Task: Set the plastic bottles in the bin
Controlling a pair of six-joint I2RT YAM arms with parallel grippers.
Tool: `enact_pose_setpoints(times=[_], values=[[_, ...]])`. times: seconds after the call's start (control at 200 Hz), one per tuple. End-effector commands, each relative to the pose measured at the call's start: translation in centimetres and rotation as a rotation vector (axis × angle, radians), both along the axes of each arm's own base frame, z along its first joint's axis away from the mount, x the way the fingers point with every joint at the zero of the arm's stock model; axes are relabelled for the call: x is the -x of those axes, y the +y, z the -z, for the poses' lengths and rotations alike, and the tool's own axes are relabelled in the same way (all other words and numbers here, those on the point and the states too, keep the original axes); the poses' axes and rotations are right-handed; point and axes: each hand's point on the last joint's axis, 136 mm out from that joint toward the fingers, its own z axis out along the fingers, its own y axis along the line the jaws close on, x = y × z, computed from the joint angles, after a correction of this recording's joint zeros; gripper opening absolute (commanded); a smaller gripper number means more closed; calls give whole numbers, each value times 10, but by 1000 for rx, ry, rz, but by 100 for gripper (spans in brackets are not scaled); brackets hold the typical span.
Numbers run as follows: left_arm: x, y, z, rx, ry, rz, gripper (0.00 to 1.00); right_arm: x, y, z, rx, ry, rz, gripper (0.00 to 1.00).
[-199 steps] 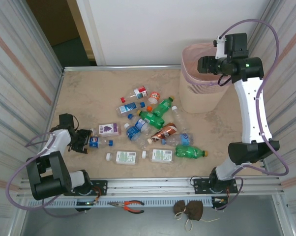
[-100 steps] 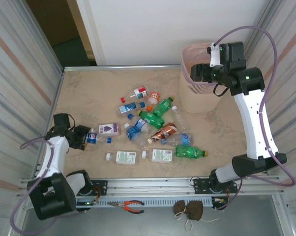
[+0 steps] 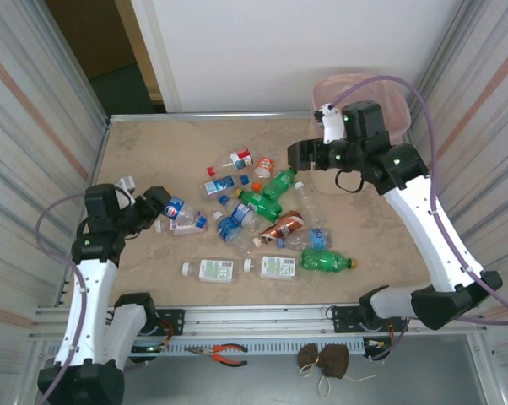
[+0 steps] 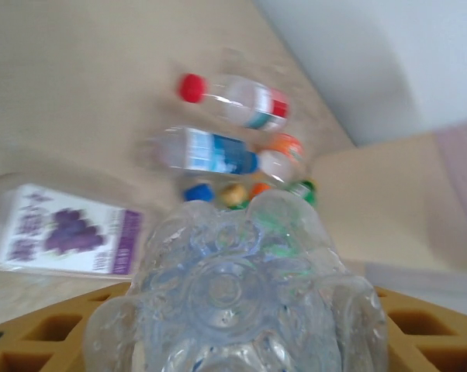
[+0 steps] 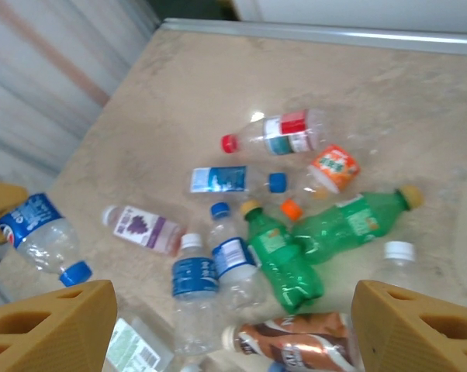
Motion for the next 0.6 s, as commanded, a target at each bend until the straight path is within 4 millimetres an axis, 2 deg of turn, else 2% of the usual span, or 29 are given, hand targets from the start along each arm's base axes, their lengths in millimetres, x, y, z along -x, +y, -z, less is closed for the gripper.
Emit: enact_pose_setpoints(times=[0.0,0.145,0.245,0.461,0.596], values=[[-3,-36,-54,34,-234,206,52,14,22,-18,-73,-47,-57,78],[-2,-66,-83,3,-340,326,53,29,51,-12,-71,-55,-132,78],[-2,-85,-95,-36,-375,397,54,37,69,-9,-59,-64,-170,78],[-4,-118,-110,-35,-411,509,53,50,108,1,-27,-82,-264,78],[-6,-133,-111,-41,-407,552,53,58,130,5,-8,-102,-309,78]])
